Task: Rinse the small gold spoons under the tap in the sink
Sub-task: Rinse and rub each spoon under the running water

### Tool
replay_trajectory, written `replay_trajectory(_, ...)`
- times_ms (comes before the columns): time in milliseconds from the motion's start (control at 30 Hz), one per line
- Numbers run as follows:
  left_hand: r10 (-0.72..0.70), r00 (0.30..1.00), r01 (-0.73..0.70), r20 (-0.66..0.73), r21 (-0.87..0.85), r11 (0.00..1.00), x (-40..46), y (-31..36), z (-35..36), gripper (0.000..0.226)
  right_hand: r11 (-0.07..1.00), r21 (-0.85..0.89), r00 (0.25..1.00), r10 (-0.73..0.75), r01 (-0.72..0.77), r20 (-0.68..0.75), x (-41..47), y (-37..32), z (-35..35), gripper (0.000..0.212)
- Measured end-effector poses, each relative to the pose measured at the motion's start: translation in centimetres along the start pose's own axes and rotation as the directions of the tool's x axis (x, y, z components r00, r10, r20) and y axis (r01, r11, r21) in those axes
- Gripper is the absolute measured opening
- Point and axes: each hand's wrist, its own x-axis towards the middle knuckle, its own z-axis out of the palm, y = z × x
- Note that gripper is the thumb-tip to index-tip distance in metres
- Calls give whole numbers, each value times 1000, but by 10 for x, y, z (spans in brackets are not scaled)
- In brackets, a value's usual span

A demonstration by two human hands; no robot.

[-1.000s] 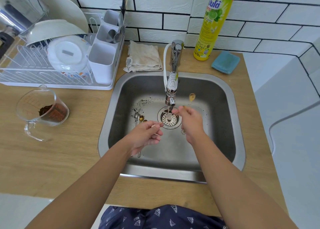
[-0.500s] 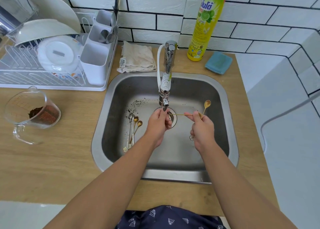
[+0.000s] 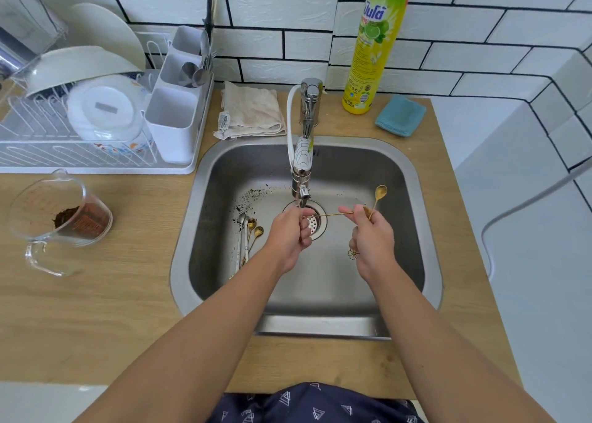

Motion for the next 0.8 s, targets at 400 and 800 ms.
replay_trajectory(400,-14,995,-1,95,149,989,8,18,-8,9,999,-12,1000,31,-31,3,1,1,-1,15)
replay_trajectory(800,61,994,-95,88,458,884,-6,13,-63,9,992,27,985,119,-124,128,-11,7,40,14)
